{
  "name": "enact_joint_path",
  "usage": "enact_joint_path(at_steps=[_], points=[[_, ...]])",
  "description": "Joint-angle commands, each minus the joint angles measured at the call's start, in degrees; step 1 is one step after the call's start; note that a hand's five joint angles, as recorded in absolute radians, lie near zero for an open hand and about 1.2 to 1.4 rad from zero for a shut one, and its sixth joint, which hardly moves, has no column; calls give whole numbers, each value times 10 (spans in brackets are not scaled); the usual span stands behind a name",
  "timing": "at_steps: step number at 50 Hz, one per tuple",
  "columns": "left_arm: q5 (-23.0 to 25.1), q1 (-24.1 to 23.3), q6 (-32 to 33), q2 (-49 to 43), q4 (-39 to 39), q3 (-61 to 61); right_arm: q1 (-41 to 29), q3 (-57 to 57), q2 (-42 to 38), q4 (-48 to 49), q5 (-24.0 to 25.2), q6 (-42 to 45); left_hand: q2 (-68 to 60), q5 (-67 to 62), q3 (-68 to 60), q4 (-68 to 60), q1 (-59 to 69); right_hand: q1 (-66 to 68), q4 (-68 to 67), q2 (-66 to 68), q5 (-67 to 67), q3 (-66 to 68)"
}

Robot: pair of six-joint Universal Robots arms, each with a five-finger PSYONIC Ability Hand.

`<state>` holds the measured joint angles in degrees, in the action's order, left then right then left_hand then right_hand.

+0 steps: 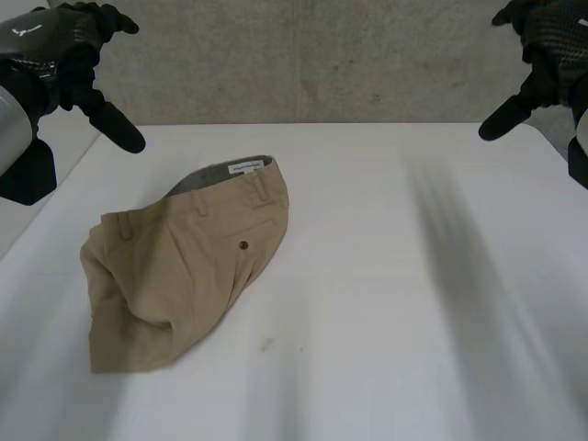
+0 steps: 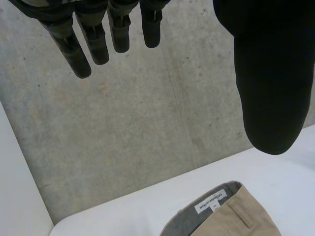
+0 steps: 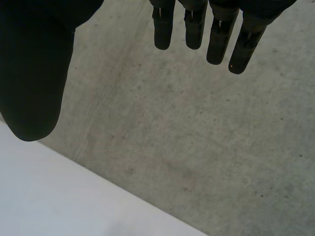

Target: Fold the shorts.

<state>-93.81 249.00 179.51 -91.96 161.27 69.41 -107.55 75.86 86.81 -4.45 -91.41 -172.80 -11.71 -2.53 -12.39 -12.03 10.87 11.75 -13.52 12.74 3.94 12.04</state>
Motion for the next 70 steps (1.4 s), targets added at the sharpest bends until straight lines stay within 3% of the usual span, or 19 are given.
enact_joint_path(at_steps=[1,15,22,26,30,34,39,44,47,53,54,55,60,66,70], points=[[-1,0,0,0,1,0,-4,-23,0,-21,-15,-18,15,23,22,18,-7,-18,35,-27,-39,-20],[0,2,3,-5,1,2,-3,-19,0,-23,-13,-17,17,25,23,20,-8,-18,35,-27,-39,-20],[-1,1,17,-20,7,2,-4,-6,-4,-21,26,32,17,25,24,20,-9,-18,35,-27,-39,-20],[-1,5,72,-59,25,1,-6,16,-9,-22,81,120,17,25,23,20,-8,-18,35,-27,-39,-20],[-3,10,168,-109,49,5,-8,35,-23,-20,112,203,17,25,24,20,-9,-18,35,-27,-39,-20],[-7,19,275,-174,89,11,-16,36,-46,-21,108,230,10,18,17,13,-2,-18,35,-27,-39,-20],[-27,54,354,-263,127,3,-35,33,-65,-21,96,233,-9,0,-2,-5,17,-18,35,-27,-39,-20],[-93,69,406,-334,140,-26,-43,33,-74,-21,91,235,-32,-24,-25,-29,40,-18,35,-27,-39,-20],[-124,77,425,-365,141,-40,-44,33,-77,-21,91,235,-153,-145,-146,-150,161,-18,35,-27,-39,-20],[-119,78,425,-386,142,-43,-44,33,-80,-18,91,235,-425,-417,-418,-422,434,-18,35,-27,-39,-20],[-116,75,424,-386,143,-44,-44,32,-81,-18,91,235,-594,-586,-587,-591,602,-18,35,-27,-39,-20],[-115,73,422,-386,144,-45,-44,32,-81,-18,91,235,-682,-674,-675,-679,690,-18,35,-27,-39,-20],[-113,25,380,-378,192,-55,-38,25,-81,-18,91,235,-683,-675,-676,-680,691,-18,35,-27,-39,-20],[-106,-77,253,-319,246,-50,-35,18,-78,-17,90,235,-683,-675,-676,-680,691,-18,35,-27,-39,-20],[-71,-148,187,-309,251,-51,-35,16,-75,-17,90,234,-683,-675,-676,-680,691,-18,35,-27,-39,-20]])
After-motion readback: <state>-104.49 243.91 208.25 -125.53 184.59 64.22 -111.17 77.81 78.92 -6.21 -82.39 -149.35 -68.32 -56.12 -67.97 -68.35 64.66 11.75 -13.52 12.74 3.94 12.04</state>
